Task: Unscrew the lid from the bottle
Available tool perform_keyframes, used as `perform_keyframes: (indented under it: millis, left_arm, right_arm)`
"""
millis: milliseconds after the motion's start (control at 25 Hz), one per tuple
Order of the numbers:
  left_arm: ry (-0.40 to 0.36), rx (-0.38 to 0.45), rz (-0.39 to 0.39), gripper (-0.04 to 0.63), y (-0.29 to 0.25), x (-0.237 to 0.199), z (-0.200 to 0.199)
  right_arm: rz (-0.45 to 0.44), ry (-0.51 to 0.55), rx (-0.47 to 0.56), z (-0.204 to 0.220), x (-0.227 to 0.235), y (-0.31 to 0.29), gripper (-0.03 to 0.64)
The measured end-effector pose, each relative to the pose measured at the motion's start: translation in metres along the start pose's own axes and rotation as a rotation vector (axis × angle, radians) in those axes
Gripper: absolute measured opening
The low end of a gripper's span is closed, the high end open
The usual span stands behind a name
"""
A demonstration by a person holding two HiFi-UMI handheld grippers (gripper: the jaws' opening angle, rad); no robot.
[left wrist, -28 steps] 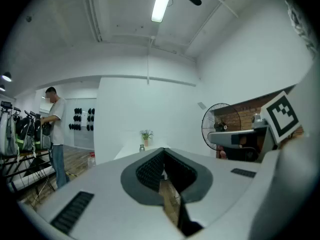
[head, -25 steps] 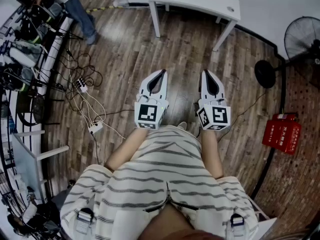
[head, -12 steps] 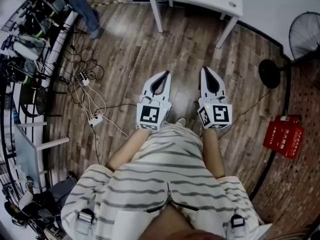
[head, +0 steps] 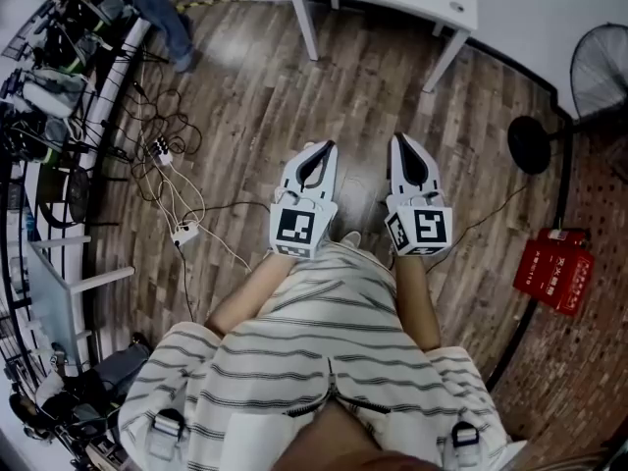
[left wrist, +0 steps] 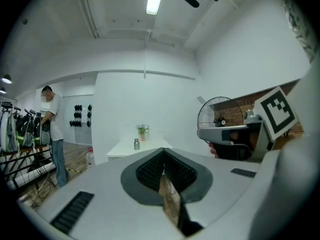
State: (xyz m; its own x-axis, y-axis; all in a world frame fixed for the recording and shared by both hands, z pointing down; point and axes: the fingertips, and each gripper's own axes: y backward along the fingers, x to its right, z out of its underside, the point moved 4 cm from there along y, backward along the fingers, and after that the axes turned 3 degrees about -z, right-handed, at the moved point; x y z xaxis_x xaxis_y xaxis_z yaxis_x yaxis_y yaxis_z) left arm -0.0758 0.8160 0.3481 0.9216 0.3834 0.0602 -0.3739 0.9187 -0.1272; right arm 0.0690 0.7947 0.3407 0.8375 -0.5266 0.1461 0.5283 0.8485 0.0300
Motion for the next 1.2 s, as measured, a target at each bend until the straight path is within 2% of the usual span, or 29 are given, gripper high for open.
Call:
perform_keyframes:
  millis: [400,800,1200]
  left_arm:
    - [0.041,0.003,0.017,0.000,-0.082,-0.041,0.002]
    - [0.044,0.012,0.044,0.000,-0.217,-0.128,-0.031]
    - [0.029,-0.006,0.137,0.000,-0.353,-0.222,-0.056]
  right_arm:
    - [0.006,0.024,-0.029,0.003,0.037,-0.085,0.011]
    - [0.021,0.048,-0.043,-0.016,0.083,-0.229,0.011]
    - [0.102,0.055,-0.043,-0.033,0.131,-0.377,0.011]
